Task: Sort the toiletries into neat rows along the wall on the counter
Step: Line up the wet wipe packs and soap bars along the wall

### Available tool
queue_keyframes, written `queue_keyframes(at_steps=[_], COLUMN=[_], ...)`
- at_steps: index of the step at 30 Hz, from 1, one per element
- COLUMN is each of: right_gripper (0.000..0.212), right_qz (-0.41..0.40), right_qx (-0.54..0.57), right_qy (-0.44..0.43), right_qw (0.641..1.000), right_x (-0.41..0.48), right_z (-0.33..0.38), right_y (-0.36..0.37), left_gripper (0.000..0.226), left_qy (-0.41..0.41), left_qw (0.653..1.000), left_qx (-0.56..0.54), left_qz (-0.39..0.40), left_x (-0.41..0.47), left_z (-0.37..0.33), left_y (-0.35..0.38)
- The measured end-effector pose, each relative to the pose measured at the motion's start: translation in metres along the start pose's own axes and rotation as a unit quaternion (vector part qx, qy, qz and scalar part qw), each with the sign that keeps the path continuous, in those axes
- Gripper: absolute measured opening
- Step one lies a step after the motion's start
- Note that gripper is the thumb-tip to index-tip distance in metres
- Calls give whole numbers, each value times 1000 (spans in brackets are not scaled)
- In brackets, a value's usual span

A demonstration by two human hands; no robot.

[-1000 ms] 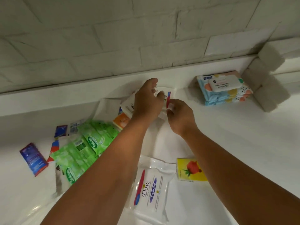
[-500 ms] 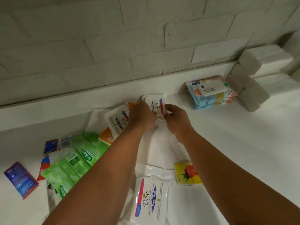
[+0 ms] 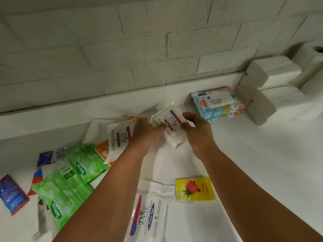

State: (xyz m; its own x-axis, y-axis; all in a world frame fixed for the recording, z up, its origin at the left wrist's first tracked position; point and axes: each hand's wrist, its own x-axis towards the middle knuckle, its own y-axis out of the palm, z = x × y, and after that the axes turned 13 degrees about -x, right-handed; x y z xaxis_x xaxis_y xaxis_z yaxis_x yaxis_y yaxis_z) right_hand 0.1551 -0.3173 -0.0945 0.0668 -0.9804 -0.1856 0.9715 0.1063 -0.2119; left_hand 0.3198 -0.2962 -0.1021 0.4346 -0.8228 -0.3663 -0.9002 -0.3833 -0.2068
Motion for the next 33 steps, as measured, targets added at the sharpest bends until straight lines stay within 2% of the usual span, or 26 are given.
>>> queue_keyframes(at_steps=[2, 4, 6, 7, 11, 15, 19, 22, 26, 30, 33], right_gripper=[28, 26, 23, 23, 35, 44, 46, 41, 38, 47, 58], right_qz=[-4, -13, -21, -23, 3, 31, 58, 75, 87, 96, 73], right_qx=[19, 23, 6, -9, -140, -234, -247, -258, -293, -407, -460], right_qy=[5, 1, -6, -10, -54, -91, -103, -108, -111, -129, -141], right_qw=[1000, 1000, 1000, 1000, 989, 967, 962, 957, 946, 899, 874], right_x=[1, 4, 7, 8, 16, 24, 34, 36, 36, 25, 8], right_z=[-4, -8, -12, -12, -14, -15, -16, -16, -14, -11, -13], right_y=[-6, -11, -14, -16, -22, -21, -17, -13, -14, -16, -16], left_gripper=[59, 37, 13, 9, 23, 22, 22, 26, 29, 33, 36], left_qy=[-34, -49, -10, 3, 26, 78, 116, 149, 153, 142, 150], left_qw=[998, 991, 993, 993, 994, 995, 990, 982, 979, 981, 978], left_qx=[-48, -92, -90, -95, -108, -43, 24, 70, 95, 109, 114], left_qz=[33, 85, 80, 69, 21, -49, -79, -98, -94, -77, -87], left_x=[1, -3, -5, -6, -2, 2, 7, 7, 3, -12, -35], left_z=[-4, -5, -5, -5, -5, -8, -10, -11, -14, -22, -28], left_y=[3, 13, 25, 32, 50, 55, 57, 59, 59, 49, 30])
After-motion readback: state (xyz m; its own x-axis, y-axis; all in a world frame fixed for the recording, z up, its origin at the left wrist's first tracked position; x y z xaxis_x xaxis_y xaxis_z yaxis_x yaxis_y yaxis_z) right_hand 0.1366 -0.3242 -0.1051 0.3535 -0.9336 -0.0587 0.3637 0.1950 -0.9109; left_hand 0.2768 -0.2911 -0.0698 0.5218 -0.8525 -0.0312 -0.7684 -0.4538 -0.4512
